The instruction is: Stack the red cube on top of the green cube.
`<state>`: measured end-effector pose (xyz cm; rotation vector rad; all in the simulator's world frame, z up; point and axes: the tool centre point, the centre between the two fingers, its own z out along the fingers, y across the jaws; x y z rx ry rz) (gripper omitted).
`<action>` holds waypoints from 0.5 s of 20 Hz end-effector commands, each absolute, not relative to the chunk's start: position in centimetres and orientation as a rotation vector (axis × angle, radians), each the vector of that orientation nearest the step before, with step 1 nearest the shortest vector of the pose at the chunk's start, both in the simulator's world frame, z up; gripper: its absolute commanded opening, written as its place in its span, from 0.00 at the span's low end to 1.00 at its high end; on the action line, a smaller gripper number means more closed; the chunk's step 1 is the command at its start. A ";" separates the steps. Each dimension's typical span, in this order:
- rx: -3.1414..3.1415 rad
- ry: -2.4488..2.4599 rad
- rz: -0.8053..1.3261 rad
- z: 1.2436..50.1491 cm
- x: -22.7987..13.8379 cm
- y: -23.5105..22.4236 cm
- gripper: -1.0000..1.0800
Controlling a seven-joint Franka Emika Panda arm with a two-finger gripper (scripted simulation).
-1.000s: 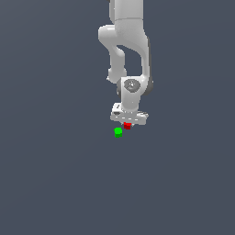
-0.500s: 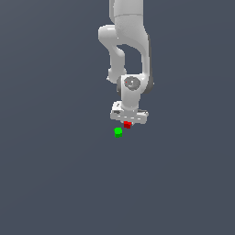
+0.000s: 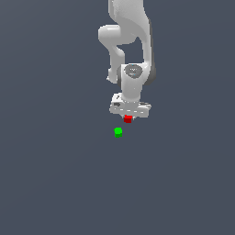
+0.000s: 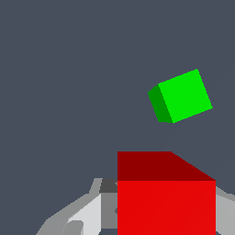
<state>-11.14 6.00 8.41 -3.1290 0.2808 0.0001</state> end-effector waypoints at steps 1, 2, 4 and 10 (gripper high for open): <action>-3.129 0.281 0.000 9.8 -11.1 6.0 0.00; -3.129 0.281 0.000 10.3 -11.1 6.0 0.00; -3.129 0.281 0.000 11.0 -11.1 6.0 0.00; -3.129 0.281 0.000 12.0 -11.0 6.0 0.00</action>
